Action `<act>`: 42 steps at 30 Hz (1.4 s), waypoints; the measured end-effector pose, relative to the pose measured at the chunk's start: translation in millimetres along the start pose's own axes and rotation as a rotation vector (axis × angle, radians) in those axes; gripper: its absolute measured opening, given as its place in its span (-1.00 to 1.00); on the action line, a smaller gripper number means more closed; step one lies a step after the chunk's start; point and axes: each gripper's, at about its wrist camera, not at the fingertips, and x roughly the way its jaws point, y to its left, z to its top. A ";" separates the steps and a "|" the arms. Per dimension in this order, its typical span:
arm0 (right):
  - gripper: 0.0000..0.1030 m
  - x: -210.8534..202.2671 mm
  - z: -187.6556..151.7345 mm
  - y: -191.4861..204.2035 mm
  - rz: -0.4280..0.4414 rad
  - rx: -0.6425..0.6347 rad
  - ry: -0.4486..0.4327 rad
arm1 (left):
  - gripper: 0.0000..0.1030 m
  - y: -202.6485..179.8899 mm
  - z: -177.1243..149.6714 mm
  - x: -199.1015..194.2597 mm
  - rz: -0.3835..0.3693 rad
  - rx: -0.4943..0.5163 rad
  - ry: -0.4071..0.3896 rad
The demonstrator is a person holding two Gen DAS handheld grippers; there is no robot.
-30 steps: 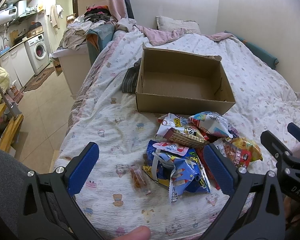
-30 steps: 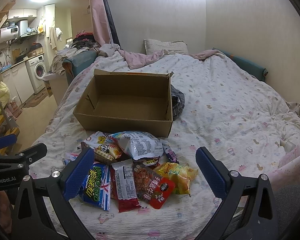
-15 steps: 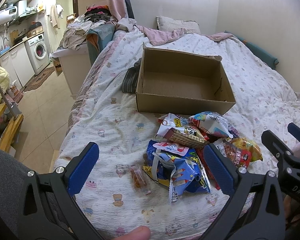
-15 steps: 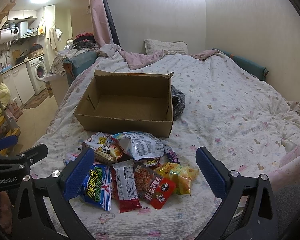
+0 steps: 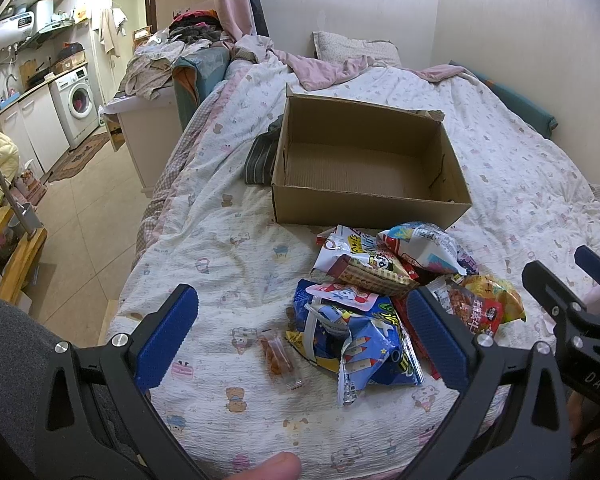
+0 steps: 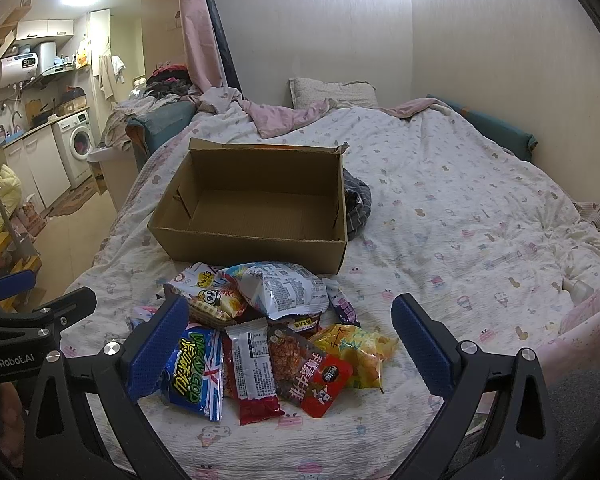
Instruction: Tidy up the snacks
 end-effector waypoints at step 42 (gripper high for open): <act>0.59 182.7 -26.4 -117.9 0.224 0.450 0.859 | 1.00 42.9 50.6 106.3 0.046 -0.135 0.426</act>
